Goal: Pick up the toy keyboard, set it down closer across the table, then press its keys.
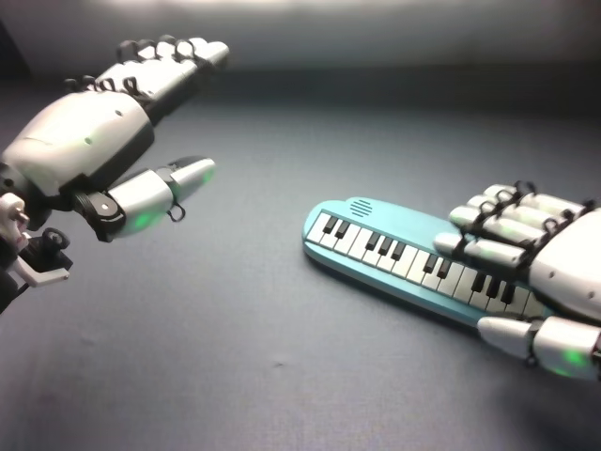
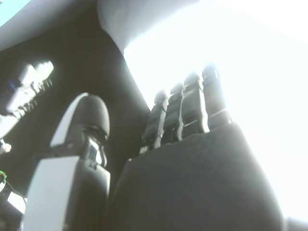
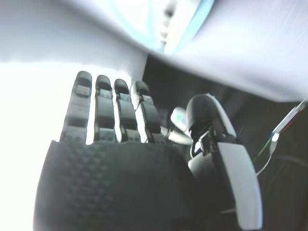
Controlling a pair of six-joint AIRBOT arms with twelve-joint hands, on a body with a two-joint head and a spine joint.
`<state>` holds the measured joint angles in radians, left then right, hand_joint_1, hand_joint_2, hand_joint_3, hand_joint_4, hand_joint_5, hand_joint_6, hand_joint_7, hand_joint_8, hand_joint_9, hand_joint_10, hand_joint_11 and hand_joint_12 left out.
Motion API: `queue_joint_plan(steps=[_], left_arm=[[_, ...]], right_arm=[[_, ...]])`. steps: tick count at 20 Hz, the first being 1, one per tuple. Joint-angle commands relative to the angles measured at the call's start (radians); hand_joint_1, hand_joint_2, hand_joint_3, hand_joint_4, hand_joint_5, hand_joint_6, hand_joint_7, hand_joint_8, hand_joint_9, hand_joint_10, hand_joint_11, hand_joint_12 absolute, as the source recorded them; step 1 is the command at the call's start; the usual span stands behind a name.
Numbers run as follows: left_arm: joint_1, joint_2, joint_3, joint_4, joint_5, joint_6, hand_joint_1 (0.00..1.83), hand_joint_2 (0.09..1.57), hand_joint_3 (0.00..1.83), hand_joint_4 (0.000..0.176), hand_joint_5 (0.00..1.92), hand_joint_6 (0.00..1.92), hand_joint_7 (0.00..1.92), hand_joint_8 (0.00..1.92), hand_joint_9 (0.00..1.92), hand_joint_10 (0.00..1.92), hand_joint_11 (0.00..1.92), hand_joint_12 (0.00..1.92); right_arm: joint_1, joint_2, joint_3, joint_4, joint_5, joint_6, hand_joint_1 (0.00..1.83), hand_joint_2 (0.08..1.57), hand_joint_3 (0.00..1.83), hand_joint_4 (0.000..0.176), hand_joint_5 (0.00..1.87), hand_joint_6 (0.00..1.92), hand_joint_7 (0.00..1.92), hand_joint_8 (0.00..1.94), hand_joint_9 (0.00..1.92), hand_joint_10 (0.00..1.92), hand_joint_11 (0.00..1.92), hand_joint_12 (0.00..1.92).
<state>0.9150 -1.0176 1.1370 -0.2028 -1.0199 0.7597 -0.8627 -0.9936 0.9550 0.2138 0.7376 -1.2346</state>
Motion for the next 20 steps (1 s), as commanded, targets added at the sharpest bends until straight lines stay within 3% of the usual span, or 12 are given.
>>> queue_joint_plan(steps=[1,3,5,6,7,8,10,12,14,15,17,20], left_arm=[[-0.006,0.002,-0.006,0.017,-0.144,-0.004,0.60,1.46,0.00,0.000,0.04,0.00,0.00,0.00,0.00,0.00,0.00,0.00],[-0.005,0.000,-0.008,0.017,-0.147,-0.004,0.59,1.46,0.00,0.000,0.03,0.00,0.00,0.00,0.00,0.00,0.00,0.00],[-0.003,0.000,-0.009,0.017,-0.151,-0.004,0.55,1.45,0.00,0.000,0.04,0.01,0.00,0.00,0.00,0.00,0.00,0.00],[0.007,0.005,-0.014,0.012,-0.163,-0.004,0.54,1.44,0.00,0.000,0.04,0.01,0.00,0.00,0.00,0.00,0.00,0.00],[0.008,0.006,-0.014,0.011,-0.165,-0.004,0.54,1.44,0.00,0.000,0.04,0.01,0.00,0.00,0.00,0.00,0.00,0.00],[0.014,0.006,-0.016,0.006,-0.173,-0.004,0.55,1.44,0.00,0.000,0.04,0.00,0.00,0.00,0.00,0.00,0.00,0.00],[0.017,0.008,-0.017,0.002,-0.180,-0.004,0.58,1.43,0.00,0.000,0.04,0.00,0.00,0.00,0.00,0.00,0.00,0.00],[0.022,0.008,-0.018,-0.005,-0.186,-0.004,0.60,1.43,0.00,0.000,0.04,0.00,0.00,0.00,0.00,0.00,0.00,0.00],[0.028,0.009,-0.019,-0.012,-0.192,-0.004,0.61,1.43,0.00,0.000,0.04,0.00,0.00,0.00,0.00,0.00,0.00,0.00],[0.029,0.009,-0.019,-0.013,-0.193,-0.004,0.61,1.43,0.00,0.000,0.04,0.00,0.00,0.00,0.00,0.00,0.00,0.00],[0.029,0.010,-0.020,-0.013,-0.195,-0.004,0.61,1.43,0.00,0.000,0.04,0.00,0.00,0.00,0.00,0.00,0.00,0.00],[0.030,0.010,-0.021,-0.014,-0.192,-0.004,0.60,1.43,0.00,0.000,0.04,0.00,0.00,0.00,0.00,0.00,0.00,0.00]], right_arm=[[0.014,-0.004,0.007,-0.007,0.073,-0.004,0.01,1.42,0.00,0.000,0.30,0.03,0.00,0.00,0.00,0.00,0.00,0.00],[0.016,-0.009,0.013,-0.005,0.060,-0.005,0.00,1.39,0.00,0.000,0.59,0.03,0.05,0.00,0.00,0.00,0.00,0.00],[0.015,-0.009,0.013,0.000,0.059,-0.007,0.00,1.38,0.00,0.000,0.66,0.01,0.09,0.00,0.00,0.00,0.00,0.00],[0.015,-0.007,0.008,0.003,0.075,-0.007,0.00,1.38,0.00,0.000,0.51,0.00,0.02,0.00,0.00,0.00,0.00,0.00],[0.015,-0.006,0.007,0.003,0.079,-0.007,0.00,1.38,0.00,0.000,0.51,0.00,0.02,0.00,0.00,0.00,0.00,0.00],[0.015,0.008,-0.005,0.005,0.103,-0.007,0.00,1.40,0.01,0.000,0.27,0.00,0.00,0.00,0.00,0.00,0.00,0.00],[0.015,0.041,-0.032,0.005,0.141,-0.007,0.00,1.42,0.02,0.000,0.03,0.00,0.00,0.00,0.00,0.00,0.00,0.00],[0.010,0.061,-0.052,0.004,0.157,-0.007,0.01,1.44,0.01,0.007,0.01,0.00,0.00,0.00,0.00,0.00,0.00,0.00],[-0.014,0.066,-0.058,0.004,0.152,-0.007,0.01,1.42,0.00,0.000,0.27,0.03,0.00,0.00,0.00,0.00,0.00,0.00],[-0.025,0.066,-0.058,0.007,0.148,-0.007,0.01,1.42,0.00,0.000,0.27,0.03,0.00,0.00,0.00,0.00,0.00,0.00],[-0.039,0.066,-0.057,0.010,0.134,-0.007,0.00,1.42,0.00,0.000,0.47,0.04,0.03,0.00,0.00,0.00,0.00,0.00],[-0.042,0.063,-0.051,0.013,0.121,-0.007,0.01,1.38,0.00,0.000,0.73,0.02,0.19,0.01,0.00,0.00,0.00,0.00]])
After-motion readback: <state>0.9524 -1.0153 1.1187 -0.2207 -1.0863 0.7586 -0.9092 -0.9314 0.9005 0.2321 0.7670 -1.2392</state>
